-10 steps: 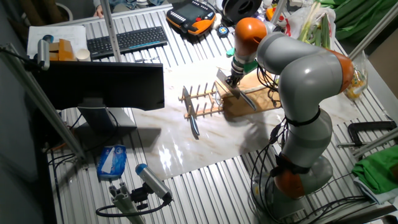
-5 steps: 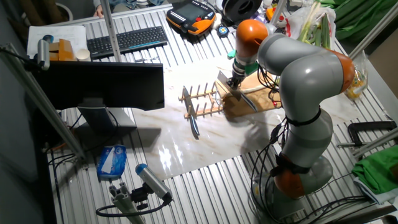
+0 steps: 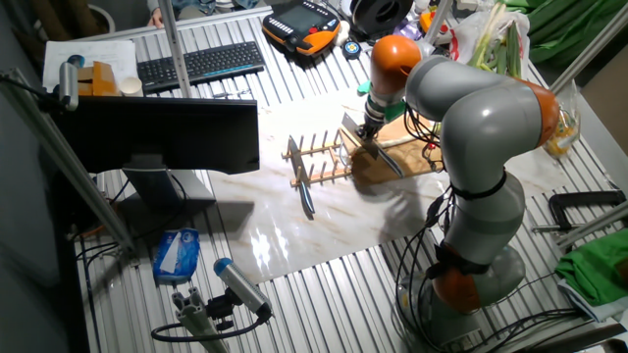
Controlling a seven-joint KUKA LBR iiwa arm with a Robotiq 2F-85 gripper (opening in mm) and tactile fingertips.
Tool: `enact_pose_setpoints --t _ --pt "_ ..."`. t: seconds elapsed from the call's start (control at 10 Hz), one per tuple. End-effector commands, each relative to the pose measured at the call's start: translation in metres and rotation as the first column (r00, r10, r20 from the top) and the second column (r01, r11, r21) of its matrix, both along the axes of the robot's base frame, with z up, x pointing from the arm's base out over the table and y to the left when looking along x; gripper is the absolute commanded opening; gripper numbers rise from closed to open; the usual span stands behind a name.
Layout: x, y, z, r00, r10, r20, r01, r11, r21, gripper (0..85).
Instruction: Chop the scallions
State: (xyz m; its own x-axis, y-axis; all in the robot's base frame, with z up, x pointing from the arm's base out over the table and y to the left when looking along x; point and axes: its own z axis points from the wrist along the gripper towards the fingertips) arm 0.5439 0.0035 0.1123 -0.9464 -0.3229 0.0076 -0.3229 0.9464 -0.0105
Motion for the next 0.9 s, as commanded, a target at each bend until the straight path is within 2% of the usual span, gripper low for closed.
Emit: enact_pose_setpoints --t 0.0,0.5,0.8 --pt "-0.0001 0.0003 -0.0003 1.0 0.0 0.0 0.0 1.0 0.0 0.7" --pt "0.0002 -0.0011 -0.0004 1.0 -0.003 0.004 0.003 1.0 -0.009 0.7" --pt "0.0009 -0.0018 -0.0024 1.0 -0.009 -0.013 0.009 1.0 0.006 0.7"
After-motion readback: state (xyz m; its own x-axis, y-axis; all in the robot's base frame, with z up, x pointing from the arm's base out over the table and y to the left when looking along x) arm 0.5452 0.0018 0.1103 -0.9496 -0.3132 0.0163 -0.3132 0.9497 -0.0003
